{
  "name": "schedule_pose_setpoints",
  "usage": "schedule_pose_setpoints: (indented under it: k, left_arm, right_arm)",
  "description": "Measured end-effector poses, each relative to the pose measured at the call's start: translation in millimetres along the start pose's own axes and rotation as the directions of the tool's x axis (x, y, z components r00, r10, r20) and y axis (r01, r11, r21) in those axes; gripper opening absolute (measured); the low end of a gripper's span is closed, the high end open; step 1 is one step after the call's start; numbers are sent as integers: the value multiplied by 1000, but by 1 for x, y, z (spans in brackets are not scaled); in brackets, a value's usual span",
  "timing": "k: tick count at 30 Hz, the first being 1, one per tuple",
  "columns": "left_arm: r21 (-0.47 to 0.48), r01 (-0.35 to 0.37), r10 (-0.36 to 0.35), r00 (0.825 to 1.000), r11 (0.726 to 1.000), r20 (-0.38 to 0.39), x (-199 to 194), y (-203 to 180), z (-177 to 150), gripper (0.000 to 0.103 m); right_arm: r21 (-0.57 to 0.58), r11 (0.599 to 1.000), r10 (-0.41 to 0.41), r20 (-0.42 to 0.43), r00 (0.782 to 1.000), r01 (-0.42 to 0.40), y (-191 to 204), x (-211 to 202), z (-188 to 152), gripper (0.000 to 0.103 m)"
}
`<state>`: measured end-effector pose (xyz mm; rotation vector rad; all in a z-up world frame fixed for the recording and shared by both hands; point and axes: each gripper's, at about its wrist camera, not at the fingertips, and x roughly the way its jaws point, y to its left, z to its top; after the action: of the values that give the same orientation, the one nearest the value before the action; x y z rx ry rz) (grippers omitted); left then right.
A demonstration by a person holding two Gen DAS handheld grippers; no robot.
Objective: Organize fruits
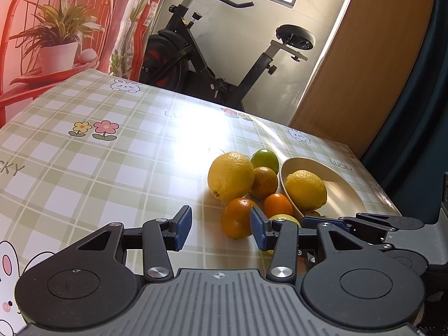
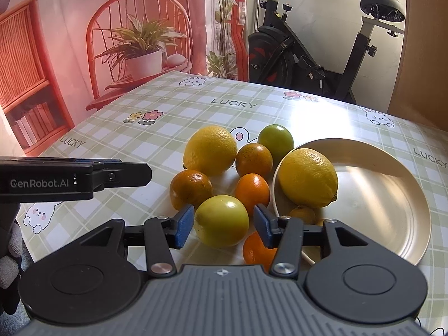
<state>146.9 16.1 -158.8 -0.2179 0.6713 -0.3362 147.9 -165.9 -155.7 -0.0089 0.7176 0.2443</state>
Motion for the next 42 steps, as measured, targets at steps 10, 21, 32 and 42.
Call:
schedule_pose_setpoints:
  k: [10,21,32,42]
  left_arm:
    - [-9,37,-37,999,999,-21,5,1,-3,48]
    - [-25,130,-132,987,991,-89,16,-6,-9,47]
    - [-45,171,-175,975,984,-134,28,-13,-16,47]
    - [-54,191,-197,969,980,-146,33,-12,-17,42]
  right_arm:
    - [-24,1000,4,-15,1000,-4,2,10,-2,52]
    - [-62,997,35,-18,999,-36,9,14,-7,53]
    - [-99,992,71,-21,997,-73,18,9,-16,53]
    - [-99,994,53,-23,998,-55,18,15,-17,49]
